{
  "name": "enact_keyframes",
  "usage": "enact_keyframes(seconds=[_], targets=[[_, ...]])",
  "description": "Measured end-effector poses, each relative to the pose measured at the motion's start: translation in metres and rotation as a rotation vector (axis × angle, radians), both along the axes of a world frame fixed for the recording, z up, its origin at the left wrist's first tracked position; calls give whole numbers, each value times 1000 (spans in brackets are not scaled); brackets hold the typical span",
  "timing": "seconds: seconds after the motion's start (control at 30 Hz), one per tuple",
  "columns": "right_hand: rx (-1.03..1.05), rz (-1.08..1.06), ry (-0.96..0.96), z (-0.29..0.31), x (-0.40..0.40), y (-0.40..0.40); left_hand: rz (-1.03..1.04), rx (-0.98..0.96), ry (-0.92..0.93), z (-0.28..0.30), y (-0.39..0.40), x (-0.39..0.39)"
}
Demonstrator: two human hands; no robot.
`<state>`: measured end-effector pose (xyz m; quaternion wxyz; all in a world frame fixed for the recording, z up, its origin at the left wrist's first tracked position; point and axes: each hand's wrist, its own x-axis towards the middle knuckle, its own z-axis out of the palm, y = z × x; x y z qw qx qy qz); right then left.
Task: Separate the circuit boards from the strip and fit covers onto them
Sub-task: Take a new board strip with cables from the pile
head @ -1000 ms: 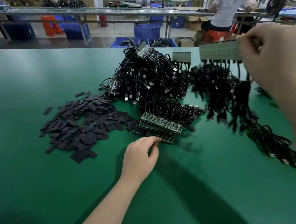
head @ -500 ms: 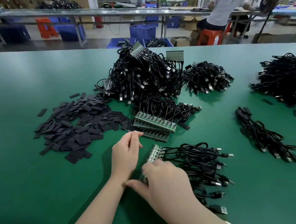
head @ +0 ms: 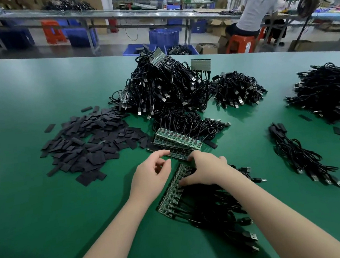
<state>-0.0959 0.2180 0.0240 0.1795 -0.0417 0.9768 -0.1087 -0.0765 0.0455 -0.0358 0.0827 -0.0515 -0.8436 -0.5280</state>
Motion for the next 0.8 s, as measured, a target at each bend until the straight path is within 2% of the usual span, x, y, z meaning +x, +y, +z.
enact_keyframes(seconds=[0.17, 0.3, 0.47, 0.6, 0.63, 0.73, 0.8], targets=[[-122, 20, -62, 9, -7, 4, -29, -54, 8, 1, 0, 0], [-427, 4, -51, 12, -7, 11, -127, -44, -39, 4, 1, -1], [-844, -300, -54, 7, 1, 13, -372, -243, -216, 25, -17, -22], [-1312, -610, -353, 5, 11, -2, -427, -394, -262, 53, -29, -40], [-1362, -642, -384, 4, 11, -3, -448, -437, -272, 59, -29, -44], [-1250, -567, -210, -7, 8, 3, -428, -547, -282, 60, -24, -51], [-1191, -509, -96, -16, 6, 8, -366, -528, -241, 53, -12, -46]])
